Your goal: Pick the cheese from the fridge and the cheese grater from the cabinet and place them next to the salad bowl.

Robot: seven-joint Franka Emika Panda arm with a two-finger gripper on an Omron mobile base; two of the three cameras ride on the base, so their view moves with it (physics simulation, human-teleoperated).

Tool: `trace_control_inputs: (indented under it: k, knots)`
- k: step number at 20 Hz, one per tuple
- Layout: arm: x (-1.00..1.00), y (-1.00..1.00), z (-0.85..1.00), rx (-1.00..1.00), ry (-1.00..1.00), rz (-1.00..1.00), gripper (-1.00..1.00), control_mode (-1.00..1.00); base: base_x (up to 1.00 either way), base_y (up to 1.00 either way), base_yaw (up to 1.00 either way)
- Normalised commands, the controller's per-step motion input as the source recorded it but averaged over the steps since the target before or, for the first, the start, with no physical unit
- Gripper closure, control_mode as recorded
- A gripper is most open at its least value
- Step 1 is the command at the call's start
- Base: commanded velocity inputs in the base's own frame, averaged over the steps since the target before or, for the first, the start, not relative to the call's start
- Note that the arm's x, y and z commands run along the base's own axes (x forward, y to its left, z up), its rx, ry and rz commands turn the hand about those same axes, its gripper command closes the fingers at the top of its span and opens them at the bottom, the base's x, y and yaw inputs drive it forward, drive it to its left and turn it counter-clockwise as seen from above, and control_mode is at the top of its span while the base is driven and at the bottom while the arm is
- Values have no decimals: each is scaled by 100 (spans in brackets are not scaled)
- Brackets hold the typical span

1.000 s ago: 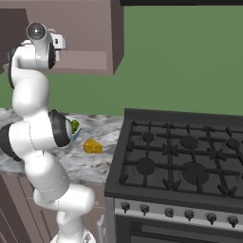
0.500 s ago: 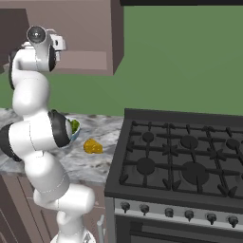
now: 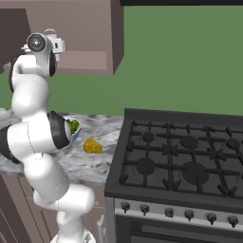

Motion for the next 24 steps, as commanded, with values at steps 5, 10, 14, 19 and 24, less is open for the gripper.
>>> trace_control_inputs:
  k: [5, 10, 14, 19, 24]
  knots:
    - [0, 0, 0, 0, 0, 0, -100, -100, 0, 0, 0]
    - [0, 0, 0, 0, 0, 0, -100, -100, 0, 0, 0]
    - [4, 0, 0, 0, 0, 0, -100, -100, 0, 0, 0]
    - [13, -1, 0, 2, 0, 0, -100, -100, 0, 0, 0]
    - [14, -2, 0, 2, 0, 0, -100, -100, 0, 0, 0]
